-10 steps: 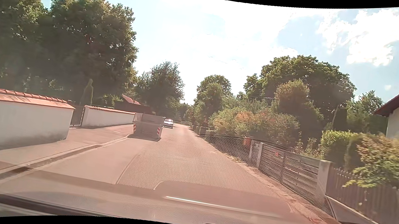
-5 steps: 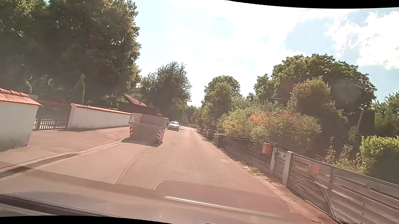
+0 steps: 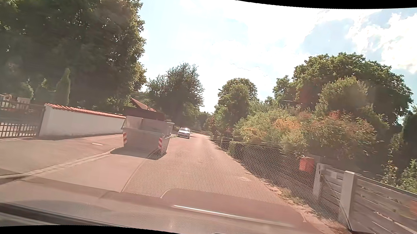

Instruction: Follow the waypoints while adhering to traffic rules and regulations

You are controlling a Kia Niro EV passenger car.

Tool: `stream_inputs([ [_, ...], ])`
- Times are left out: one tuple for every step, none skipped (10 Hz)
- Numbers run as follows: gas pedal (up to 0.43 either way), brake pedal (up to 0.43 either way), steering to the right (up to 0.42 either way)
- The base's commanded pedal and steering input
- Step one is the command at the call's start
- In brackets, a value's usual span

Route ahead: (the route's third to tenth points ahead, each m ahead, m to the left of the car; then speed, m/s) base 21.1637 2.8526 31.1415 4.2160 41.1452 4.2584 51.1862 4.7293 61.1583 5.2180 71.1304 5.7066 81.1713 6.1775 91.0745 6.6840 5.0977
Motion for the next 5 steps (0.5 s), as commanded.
stream_inputs([
  [0.098, 0.0, -0.01],
  [0.098, 0.0, -0.007],
  [0.098, 0.0, -0.006],
  [0.098, 0.0, -0.006],
  [0.11, 0.0, -0.006],
])
